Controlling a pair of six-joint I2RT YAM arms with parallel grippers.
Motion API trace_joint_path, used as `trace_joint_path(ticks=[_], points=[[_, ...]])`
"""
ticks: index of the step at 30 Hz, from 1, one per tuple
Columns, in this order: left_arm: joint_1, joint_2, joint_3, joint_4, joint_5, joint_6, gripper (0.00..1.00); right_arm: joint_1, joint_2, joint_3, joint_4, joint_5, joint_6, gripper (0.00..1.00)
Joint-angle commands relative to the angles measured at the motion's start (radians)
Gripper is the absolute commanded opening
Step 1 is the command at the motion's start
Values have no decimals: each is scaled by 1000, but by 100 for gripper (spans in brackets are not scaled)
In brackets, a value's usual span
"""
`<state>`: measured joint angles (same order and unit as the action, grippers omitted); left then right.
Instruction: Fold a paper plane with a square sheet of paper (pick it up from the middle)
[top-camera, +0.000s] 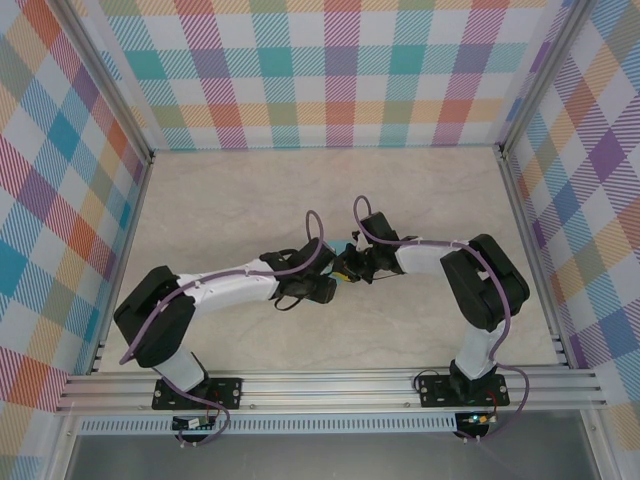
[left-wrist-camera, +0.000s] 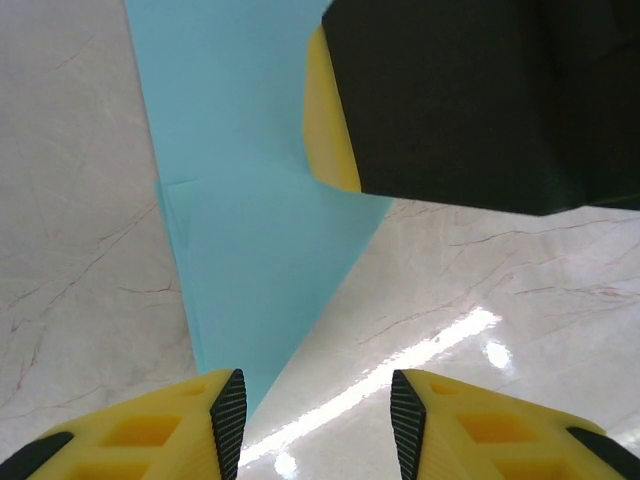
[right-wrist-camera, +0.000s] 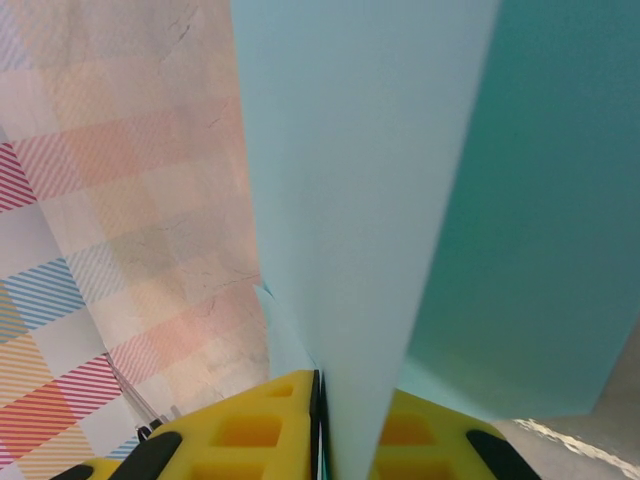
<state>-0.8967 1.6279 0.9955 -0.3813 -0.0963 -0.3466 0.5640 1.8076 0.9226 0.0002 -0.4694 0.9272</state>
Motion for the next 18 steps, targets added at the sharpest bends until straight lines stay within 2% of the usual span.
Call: trace_joint_path(ticks=[1,9,14,18], points=[[-36,47,9,20,-139,14,45,6,-8,22,-22,-9,4,12],[-97,118,42,17,-290,1,43,5,-11,26,-31,-11,5,12],[-105,130,39,15,-334,-22,41,4,-11,25,-33,-11,4,12],[-108,128,31,28,-344,-22,35,5,-9,28,-38,-9,2,12]])
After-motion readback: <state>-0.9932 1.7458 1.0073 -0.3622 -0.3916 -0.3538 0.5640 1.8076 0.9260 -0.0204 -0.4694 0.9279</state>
